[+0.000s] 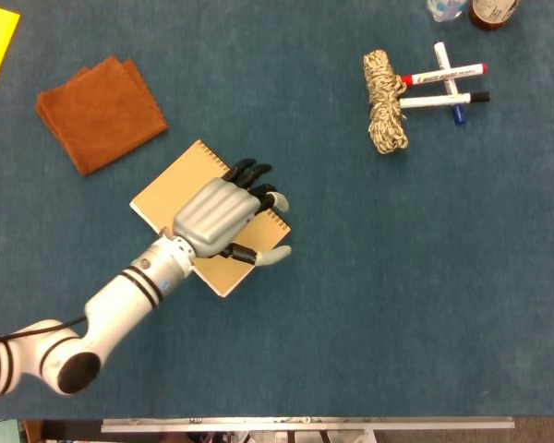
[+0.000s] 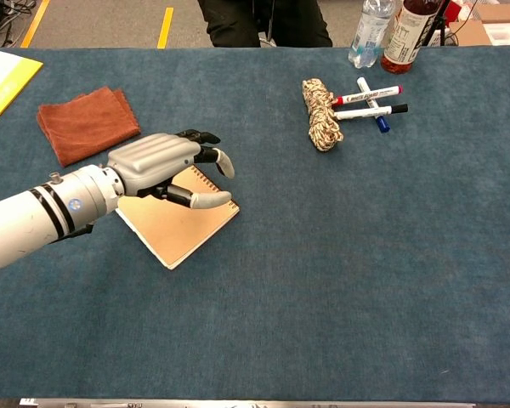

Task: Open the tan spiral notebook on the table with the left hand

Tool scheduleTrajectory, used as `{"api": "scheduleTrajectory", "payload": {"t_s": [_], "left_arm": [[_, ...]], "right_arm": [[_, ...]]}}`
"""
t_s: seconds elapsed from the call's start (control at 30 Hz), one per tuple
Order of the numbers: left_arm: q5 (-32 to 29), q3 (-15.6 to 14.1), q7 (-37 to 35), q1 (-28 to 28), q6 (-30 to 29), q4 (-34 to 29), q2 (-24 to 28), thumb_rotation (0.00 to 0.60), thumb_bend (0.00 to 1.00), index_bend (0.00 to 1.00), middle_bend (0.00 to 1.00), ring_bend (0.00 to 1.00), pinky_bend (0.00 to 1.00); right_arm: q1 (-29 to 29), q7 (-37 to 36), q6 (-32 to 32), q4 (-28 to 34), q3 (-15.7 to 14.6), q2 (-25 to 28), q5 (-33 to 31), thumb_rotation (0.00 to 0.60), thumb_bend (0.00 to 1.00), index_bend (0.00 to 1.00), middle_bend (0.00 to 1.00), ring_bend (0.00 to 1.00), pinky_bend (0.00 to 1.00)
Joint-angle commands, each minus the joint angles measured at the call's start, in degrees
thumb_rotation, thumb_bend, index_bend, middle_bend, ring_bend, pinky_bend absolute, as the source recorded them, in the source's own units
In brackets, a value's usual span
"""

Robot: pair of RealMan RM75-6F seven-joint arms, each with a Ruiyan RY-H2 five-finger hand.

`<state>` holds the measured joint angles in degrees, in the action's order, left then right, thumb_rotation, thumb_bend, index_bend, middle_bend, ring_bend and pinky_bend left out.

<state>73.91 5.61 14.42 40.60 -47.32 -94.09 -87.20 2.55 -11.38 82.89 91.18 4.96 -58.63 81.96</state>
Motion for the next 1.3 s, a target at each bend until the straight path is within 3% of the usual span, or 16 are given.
{"api": "scheduleTrajectory", "payload": {"t_s": [0.03,0.27,0.67,1.3], "left_arm": [[-1.21,-0.19,2.62,1.34,0.57,1.55,-2.27,0.047,0.2,0.27,0.27,0.03,0.0],[-3.13,-0.62,7.15,3.06,0.51,4.53,-6.43,0.049,0.2,0.27,0.27,0.03,0.0],[-5.85,-2.39,11.86,4.02,0.25,7.66,-8.98,0.049,0.2,0.28,0.27,0.03,0.0],[-5.4,-6.19,12.35,2.99,-0.61,2.36,-4.5,0.05,0.2,0.28,0.29,0.03,0.0]], "right_arm": [[-0.04,-0.09,-0.01,-0.07,0.05,0.1,-0.13,0.6,0.19,0.26,0.24,0.15,0.28],[-0.16,-0.55,-0.01,-0.36,0.06,0.23,-0.22,0.6,0.19,0.26,0.24,0.15,0.28],[-0.4,-1.21,0.32,-0.73,0.1,0.4,-0.11,0.6,0.19,0.26,0.24,0.15,0.28],[-1.49,-1.61,1.71,-0.73,-0.17,0.3,0.24,0.6,0.19,0.26,0.24,0.15,0.28]]}}
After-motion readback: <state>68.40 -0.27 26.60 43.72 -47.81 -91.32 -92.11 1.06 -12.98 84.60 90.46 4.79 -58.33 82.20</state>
